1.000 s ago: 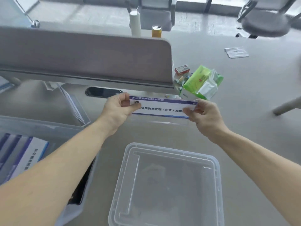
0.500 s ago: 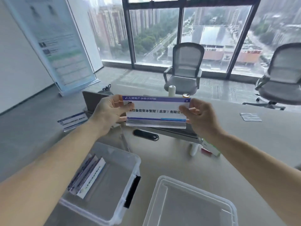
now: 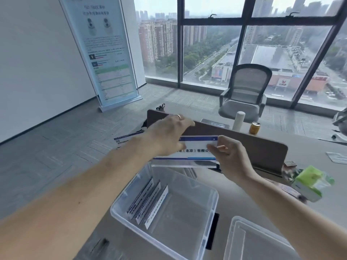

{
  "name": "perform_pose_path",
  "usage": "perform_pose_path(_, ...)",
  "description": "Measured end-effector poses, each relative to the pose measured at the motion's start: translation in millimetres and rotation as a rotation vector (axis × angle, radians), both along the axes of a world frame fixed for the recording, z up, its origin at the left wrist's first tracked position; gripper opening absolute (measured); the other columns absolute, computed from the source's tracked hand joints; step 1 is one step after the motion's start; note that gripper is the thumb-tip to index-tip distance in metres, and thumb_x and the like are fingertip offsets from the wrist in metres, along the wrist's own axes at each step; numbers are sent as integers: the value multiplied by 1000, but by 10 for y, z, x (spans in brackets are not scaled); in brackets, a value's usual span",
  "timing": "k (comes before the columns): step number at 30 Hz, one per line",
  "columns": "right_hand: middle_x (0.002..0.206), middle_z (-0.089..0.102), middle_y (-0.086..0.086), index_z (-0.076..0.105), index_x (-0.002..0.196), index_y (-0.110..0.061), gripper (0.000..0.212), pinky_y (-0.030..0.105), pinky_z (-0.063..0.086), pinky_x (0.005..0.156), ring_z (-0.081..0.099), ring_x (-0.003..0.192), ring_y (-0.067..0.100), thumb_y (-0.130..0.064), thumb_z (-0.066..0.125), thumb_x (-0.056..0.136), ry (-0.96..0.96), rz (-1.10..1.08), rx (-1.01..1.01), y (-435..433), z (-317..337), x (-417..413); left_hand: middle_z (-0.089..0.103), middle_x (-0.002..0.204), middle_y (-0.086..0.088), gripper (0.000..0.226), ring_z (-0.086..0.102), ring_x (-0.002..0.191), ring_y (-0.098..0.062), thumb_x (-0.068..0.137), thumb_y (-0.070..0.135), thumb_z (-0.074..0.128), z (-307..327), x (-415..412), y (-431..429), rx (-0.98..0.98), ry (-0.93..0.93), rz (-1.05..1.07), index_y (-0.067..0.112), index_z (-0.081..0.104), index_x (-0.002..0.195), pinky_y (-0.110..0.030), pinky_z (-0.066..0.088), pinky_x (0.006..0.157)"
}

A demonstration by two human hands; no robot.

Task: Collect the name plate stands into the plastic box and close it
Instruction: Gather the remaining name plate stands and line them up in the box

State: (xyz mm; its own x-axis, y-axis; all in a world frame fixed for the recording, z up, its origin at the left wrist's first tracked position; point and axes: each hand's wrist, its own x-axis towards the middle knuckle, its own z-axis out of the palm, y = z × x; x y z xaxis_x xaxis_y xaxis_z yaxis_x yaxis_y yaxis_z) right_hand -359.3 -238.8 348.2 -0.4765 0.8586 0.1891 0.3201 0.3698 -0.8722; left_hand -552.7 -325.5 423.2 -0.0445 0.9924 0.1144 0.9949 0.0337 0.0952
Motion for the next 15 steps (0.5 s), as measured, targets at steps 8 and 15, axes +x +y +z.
perform_pose_path(8,74,71,-18,54,66,-35,34,25,49,67,66,77,-2,-25,70,94,-95,-38,67,-246,-492,-361,60,97,5,5,63,92,-25,93,30,63,-572,-275,49,-277,-16,-53,28,65,97,-42,56,79)
perform_pose_path(15,130,57,-1,43,134,-20,59,33,48,98,56,119,16,-32,77,86,-449,218,334,-152,-1063,-100,53,91,0,18,55,83,-27,95,29,59,-1178,-280,105,-321,-9,97,22,48,83,-35,44,69)
